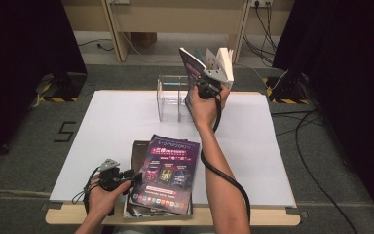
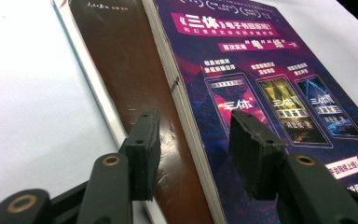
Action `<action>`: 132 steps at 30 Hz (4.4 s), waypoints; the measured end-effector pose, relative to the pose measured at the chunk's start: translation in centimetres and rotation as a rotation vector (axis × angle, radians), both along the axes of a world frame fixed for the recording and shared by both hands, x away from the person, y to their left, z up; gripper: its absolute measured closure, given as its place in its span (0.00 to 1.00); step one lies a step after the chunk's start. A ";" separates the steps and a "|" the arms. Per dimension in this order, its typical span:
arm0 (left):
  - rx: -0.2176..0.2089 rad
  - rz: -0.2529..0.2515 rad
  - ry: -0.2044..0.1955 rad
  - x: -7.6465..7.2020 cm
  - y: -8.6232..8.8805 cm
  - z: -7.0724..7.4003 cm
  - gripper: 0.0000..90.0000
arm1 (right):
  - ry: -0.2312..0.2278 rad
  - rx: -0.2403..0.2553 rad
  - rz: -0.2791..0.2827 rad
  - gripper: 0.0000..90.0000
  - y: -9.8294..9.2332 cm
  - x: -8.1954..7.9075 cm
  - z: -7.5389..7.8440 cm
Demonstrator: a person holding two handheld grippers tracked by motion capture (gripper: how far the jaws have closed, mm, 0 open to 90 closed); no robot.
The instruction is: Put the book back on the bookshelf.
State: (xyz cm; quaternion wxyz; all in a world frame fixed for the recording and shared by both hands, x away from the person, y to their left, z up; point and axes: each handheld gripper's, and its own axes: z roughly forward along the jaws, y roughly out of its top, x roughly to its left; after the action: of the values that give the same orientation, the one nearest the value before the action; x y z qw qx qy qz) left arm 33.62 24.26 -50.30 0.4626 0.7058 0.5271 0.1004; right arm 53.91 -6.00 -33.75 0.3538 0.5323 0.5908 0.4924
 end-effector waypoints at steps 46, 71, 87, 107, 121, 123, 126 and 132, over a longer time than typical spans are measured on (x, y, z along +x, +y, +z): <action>-0.003 -0.006 0.001 0.0 -0.1 0.0 0.59 | 0.053 -0.006 0.025 0.94 0.0 1.5 0.4; 0.003 -0.005 -0.004 -0.1 -0.2 0.0 0.59 | 0.071 -0.025 0.019 0.73 -1.3 0.3 0.3; 0.009 -0.005 -0.007 -0.2 -0.3 0.0 0.58 | 0.088 -0.019 0.035 0.67 -2.0 -1.5 -0.2; 0.010 -0.003 -0.007 -0.2 -0.4 0.0 0.57 | 0.100 -0.029 0.054 0.66 -2.2 -2.7 -0.6; 0.011 -0.002 -0.007 -0.2 -0.4 0.0 0.57 | 0.123 -0.033 0.073 0.64 -2.2 -3.4 -1.2; 0.010 -0.002 -0.006 -0.2 -0.4 0.0 0.57 | 0.123 -0.034 0.074 0.64 -2.2 -3.5 -1.3; 0.010 -0.002 -0.006 -0.2 -0.4 0.0 0.57 | 0.127 -0.035 0.075 0.64 -2.2 -3.6 -1.3; 0.008 -0.002 -0.006 -0.2 -0.4 0.0 0.57 | 0.129 -0.039 0.077 0.64 -2.3 -3.8 -1.4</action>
State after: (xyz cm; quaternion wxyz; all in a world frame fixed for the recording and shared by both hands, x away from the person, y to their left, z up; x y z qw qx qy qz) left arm 33.45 23.86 -50.32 0.4613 0.7079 0.5246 0.1042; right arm 50.13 -8.30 -35.15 0.3062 0.5329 0.6420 0.4585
